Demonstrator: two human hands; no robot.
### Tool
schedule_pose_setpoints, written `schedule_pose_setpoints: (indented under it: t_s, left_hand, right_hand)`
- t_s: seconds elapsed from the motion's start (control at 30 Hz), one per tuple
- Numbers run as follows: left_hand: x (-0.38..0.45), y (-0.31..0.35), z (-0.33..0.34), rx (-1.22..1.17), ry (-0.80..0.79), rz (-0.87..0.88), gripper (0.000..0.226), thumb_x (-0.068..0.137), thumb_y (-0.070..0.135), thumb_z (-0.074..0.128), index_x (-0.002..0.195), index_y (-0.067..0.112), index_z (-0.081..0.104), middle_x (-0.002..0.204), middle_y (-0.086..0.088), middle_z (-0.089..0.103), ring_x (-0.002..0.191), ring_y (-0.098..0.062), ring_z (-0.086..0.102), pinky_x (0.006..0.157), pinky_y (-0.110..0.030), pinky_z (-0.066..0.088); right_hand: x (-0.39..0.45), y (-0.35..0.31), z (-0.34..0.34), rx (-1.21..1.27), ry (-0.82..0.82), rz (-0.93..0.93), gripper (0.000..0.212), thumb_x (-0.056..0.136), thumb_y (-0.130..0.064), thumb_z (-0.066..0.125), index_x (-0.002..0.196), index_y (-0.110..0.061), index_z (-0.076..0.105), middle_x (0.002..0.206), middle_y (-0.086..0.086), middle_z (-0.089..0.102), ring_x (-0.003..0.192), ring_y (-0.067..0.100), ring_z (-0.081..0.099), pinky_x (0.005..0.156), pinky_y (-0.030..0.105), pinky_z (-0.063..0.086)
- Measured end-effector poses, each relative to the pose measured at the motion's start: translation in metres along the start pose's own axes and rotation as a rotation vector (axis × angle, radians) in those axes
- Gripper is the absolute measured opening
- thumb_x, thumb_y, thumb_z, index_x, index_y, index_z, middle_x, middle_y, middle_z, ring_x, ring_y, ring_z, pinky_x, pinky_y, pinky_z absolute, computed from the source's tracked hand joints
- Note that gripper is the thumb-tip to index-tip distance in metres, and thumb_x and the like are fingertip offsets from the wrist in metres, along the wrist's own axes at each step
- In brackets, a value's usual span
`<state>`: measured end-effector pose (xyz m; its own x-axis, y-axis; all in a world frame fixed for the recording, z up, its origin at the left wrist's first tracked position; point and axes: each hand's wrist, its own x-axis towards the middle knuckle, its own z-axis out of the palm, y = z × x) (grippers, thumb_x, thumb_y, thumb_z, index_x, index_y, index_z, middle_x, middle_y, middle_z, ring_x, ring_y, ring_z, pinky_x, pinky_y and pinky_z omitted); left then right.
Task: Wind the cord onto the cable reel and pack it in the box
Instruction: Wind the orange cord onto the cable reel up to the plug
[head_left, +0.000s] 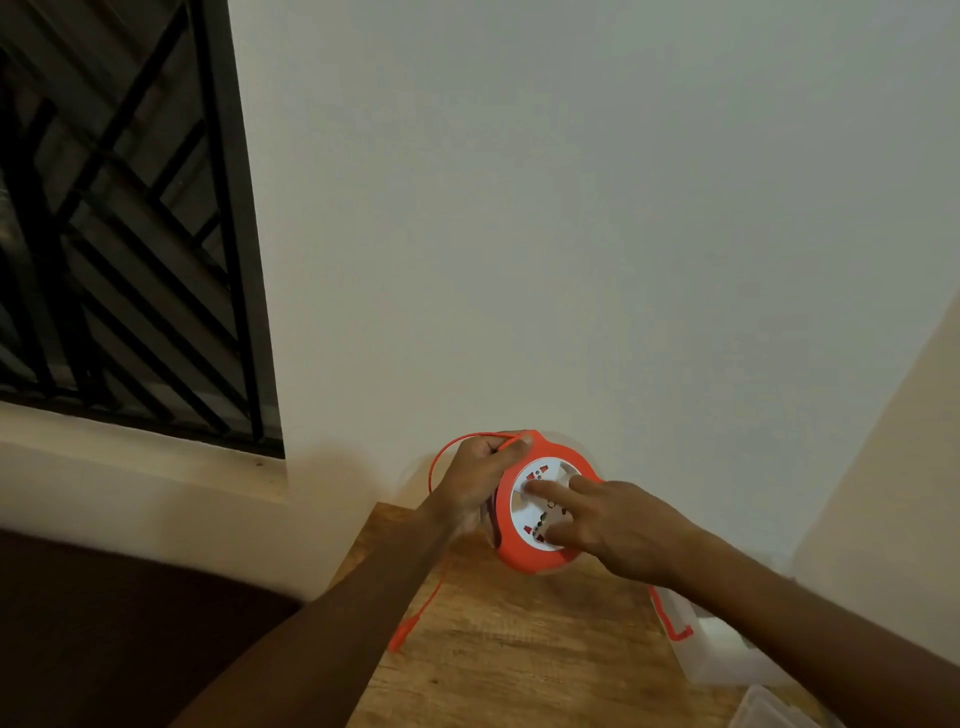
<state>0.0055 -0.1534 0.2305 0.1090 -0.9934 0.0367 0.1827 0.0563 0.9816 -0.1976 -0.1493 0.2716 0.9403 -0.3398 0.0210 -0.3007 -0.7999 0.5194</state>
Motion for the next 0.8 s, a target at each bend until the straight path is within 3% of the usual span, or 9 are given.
schedule_pose_setpoints:
  t_s: [0.1, 0.3, 0.5, 0.63, 0.73, 0.8]
  left_hand:
    - [0.000, 0.001, 0.000, 0.015, -0.035, -0.028, 0.026, 0.099, 0.035, 0.065, 0.114, 0.016, 0.074, 0.102, -0.004, 0.082, 0.089, -0.029, 0.080, 0.073, -0.041, 0.066]
    - [0.004, 0.001, -0.006, 0.102, -0.115, -0.069, 0.036, 0.096, 0.039, 0.068, 0.122, 0.014, 0.072, 0.109, -0.007, 0.080, 0.095, -0.032, 0.079, 0.083, -0.049, 0.065]
    - [0.002, -0.002, -0.004, 0.182, -0.208, -0.085, 0.035, 0.095, 0.036, 0.070, 0.123, 0.014, 0.073, 0.110, -0.009, 0.080, 0.097, -0.033, 0.078, 0.087, -0.048, 0.064]
    - [0.001, -0.005, -0.007, 0.202, -0.199, -0.096, 0.030, 0.096, 0.034, 0.070, 0.118, 0.015, 0.075, 0.109, -0.009, 0.080, 0.097, -0.032, 0.078, 0.087, -0.046, 0.064]
    - [0.000, -0.003, -0.009, 0.170, -0.197, -0.094, 0.019, 0.096, 0.031, 0.070, 0.110, 0.019, 0.076, 0.105, -0.009, 0.081, 0.088, -0.027, 0.078, 0.078, -0.038, 0.066]
    - [0.000, -0.003, -0.010, 0.082, -0.182, -0.106, 0.018, 0.096, 0.029, 0.070, 0.107, 0.016, 0.077, 0.100, -0.011, 0.081, 0.081, -0.024, 0.078, 0.074, -0.035, 0.065]
  right_hand:
    - [-0.001, 0.001, 0.001, -0.088, -0.044, -0.123, 0.050, 0.069, -0.028, 0.087, 0.115, -0.025, 0.069, 0.138, 0.006, 0.054, 0.106, 0.031, 0.063, 0.075, 0.044, 0.060]
    - [0.007, 0.001, 0.000, -0.095, -0.166, -0.124, 0.064, 0.071, -0.031, 0.085, 0.127, -0.035, 0.056, 0.150, 0.006, 0.041, 0.114, 0.036, 0.058, 0.081, 0.051, 0.057]
    - [0.020, -0.018, -0.006, -0.192, -0.296, -0.176, 0.058, 0.079, -0.026, 0.079, 0.132, -0.024, 0.055, 0.144, 0.011, 0.044, 0.112, 0.042, 0.057, 0.086, 0.055, 0.054]
    - [0.022, -0.025, -0.004, -0.185, -0.340, -0.158, 0.055, 0.087, -0.022, 0.070, 0.138, -0.019, 0.048, 0.149, 0.015, 0.032, 0.114, 0.046, 0.052, 0.093, 0.059, 0.047]
    - [0.017, -0.024, 0.002, -0.130, -0.329, -0.069, 0.065, 0.091, -0.024, 0.064, 0.146, -0.031, 0.029, 0.154, 0.021, 0.019, 0.117, 0.048, 0.049, 0.098, 0.059, 0.042]
    - [0.017, -0.022, 0.000, -0.059, -0.315, 0.018, 0.071, 0.096, -0.026, 0.057, 0.148, -0.040, 0.011, 0.151, 0.027, 0.020, 0.112, 0.047, 0.054, 0.093, 0.053, 0.046]
